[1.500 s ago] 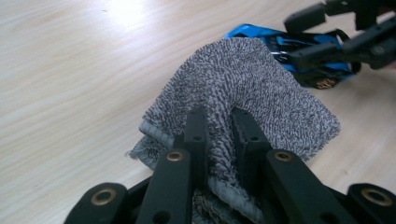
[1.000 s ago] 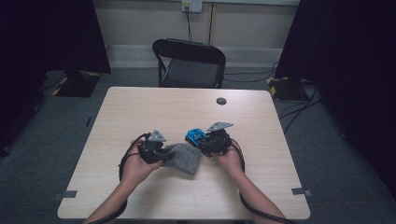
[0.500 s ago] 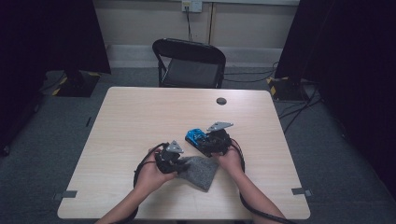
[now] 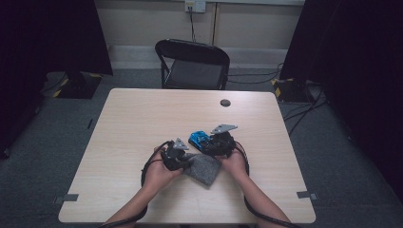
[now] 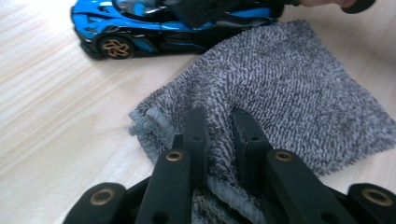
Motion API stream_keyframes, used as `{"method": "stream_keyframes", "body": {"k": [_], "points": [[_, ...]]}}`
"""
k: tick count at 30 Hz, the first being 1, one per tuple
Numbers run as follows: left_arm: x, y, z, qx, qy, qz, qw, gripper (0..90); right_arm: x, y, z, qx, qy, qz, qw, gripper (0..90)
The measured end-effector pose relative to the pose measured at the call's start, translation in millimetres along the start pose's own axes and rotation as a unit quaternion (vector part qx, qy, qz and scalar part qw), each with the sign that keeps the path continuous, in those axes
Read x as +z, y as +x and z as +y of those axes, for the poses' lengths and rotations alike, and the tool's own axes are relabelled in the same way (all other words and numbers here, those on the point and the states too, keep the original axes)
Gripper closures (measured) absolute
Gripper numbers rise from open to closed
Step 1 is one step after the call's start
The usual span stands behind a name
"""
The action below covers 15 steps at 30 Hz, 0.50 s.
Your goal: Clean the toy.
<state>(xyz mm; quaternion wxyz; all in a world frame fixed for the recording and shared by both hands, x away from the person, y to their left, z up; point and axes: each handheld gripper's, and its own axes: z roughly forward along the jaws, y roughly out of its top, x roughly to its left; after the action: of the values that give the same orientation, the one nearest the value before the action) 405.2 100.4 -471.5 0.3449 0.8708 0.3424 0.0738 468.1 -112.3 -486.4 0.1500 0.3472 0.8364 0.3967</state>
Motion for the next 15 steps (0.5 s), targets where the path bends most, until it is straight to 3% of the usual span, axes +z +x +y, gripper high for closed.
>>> {"method": "stream_keyframes", "body": {"k": [5,15], "points": [[-2.0,6.6,0.4,0.000,-0.001,0.014,0.9999,77.6,0.0,0.1,0.0,0.000,0.000,0.000,1.0000,42.3],[-4.2,21.5,-2.5,-0.025,-0.014,0.029,0.9992,77.6,-0.2,0.2,-0.3,0.000,-0.001,-0.001,1.0000,42.3]]}}
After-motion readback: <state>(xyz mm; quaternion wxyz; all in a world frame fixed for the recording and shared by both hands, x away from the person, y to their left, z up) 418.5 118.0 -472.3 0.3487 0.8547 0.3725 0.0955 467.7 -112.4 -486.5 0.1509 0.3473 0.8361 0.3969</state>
